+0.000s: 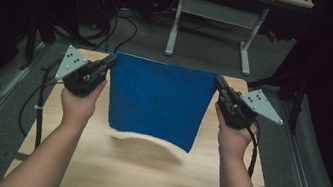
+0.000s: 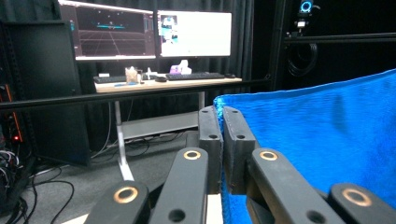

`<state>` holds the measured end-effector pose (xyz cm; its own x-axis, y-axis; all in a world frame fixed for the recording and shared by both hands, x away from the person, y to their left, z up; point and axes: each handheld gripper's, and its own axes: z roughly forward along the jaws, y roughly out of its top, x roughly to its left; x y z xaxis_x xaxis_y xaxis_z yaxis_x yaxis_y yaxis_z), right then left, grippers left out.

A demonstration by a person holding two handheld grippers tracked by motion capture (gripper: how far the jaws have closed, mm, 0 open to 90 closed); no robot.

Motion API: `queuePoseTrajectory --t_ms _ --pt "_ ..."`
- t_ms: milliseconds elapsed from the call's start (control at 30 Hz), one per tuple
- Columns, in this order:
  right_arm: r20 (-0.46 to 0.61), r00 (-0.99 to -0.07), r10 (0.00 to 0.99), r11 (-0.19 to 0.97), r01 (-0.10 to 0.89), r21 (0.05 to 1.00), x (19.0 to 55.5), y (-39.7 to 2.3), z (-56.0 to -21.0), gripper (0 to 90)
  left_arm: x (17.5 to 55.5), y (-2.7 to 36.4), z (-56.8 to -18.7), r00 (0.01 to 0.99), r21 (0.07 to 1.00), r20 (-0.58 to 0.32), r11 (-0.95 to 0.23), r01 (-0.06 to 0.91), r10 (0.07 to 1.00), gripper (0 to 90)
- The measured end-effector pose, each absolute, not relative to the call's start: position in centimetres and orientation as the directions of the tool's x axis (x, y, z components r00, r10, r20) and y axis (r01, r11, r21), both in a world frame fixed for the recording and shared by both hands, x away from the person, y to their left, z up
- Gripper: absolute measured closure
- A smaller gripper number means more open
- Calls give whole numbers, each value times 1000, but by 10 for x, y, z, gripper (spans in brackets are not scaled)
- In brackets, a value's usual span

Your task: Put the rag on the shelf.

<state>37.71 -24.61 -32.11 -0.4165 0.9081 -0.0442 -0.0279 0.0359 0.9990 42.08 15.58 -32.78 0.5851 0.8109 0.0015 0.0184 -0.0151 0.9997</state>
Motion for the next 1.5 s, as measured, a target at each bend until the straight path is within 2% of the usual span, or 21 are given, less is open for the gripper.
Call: queuePoseTrajectory --t_ms 167,467,700,900,1100,1300,1500 --pt "-37 -406 913 33 -17 999 397 -247 -310 884 436 153 -314 577 998 42 -55 5 816 878" --pt "-52 -378 924 49 -16 999 427 -247 -293 884 464 148 -300 568 998 61 -64 -14 821 878" --pt "-49 -365 930 66 33 997 466 -249 -297 884 502 141 -305 538 994 67 -104 37 840 876" --pt "-5 -354 935 50 118 992 499 -252 -314 885 532 133 -326 526 981 50 -142 136 849 876" --pt "-19 -342 939 101 223 970 523 -256 -341 885 548 125 -353 525 957 35 -180 228 851 874" --pt "-9 -346 938 129 326 937 530 -260 -379 885 555 122 -391 550 913 -20 -209 351 835 869" --pt "41 -370 928 118 396 910 524 -261 -413 884 548 128 -422 562 888 -69 -206 411 824 874"
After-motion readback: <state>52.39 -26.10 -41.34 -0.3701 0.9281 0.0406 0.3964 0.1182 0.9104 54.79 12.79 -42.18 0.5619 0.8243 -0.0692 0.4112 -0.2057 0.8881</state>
